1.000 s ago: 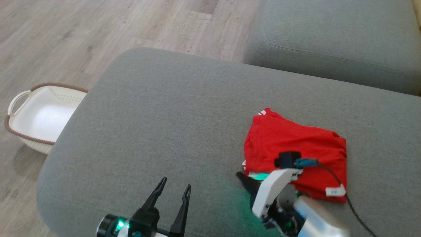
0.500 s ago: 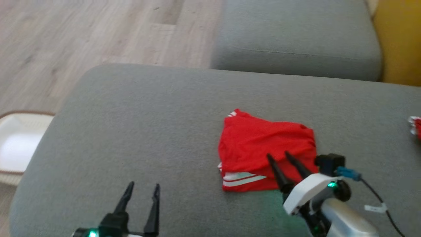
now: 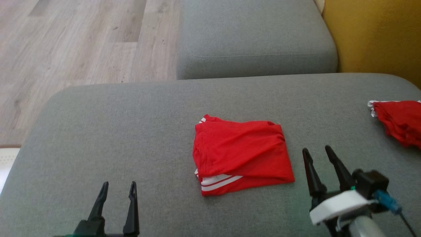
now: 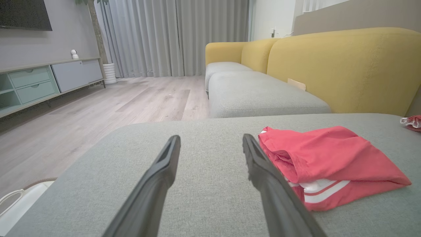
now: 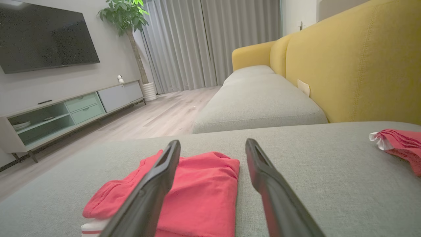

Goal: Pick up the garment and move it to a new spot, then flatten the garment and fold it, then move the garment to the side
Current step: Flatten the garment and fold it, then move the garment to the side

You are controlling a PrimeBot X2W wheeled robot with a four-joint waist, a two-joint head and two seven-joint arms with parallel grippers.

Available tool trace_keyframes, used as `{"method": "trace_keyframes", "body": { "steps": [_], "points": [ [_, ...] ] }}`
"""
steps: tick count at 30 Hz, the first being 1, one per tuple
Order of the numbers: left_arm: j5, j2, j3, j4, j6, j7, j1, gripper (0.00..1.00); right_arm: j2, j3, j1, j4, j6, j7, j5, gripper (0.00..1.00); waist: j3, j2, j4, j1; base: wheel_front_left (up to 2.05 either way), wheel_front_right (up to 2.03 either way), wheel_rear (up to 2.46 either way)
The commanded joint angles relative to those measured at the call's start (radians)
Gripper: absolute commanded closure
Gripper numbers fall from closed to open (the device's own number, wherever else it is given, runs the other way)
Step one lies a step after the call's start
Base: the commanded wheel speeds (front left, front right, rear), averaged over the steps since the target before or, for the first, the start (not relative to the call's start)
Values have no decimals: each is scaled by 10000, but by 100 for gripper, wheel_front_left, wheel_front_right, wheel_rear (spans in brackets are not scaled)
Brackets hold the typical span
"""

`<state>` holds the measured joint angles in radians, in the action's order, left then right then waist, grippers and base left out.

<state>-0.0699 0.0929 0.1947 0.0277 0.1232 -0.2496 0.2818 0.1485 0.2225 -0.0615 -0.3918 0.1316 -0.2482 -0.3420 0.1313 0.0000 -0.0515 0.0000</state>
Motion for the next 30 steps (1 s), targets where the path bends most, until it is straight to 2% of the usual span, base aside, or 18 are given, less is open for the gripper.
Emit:
{"method": "trace_keyframes", "body": {
  "steps": [1, 9, 30],
  "points": [
    [108, -65, -410, 373, 20, -122, -378, 0, -55, 111, -284, 443, -9, -134, 123, 0, 60, 0, 59, 0, 0, 0, 0],
    [325, -119, -494, 531, -55, -122, -39, 0, -510, -252, 1101, 995, -9, -134, 764, 0, 276, 0, 144, 0, 0, 0, 0],
    [549, -106, -463, 211, -306, -122, 75, 0, -750, -274, 1200, 899, -9, -135, 937, 0, 454, 0, 7, 0, 0, 0, 0]
  ]
}}
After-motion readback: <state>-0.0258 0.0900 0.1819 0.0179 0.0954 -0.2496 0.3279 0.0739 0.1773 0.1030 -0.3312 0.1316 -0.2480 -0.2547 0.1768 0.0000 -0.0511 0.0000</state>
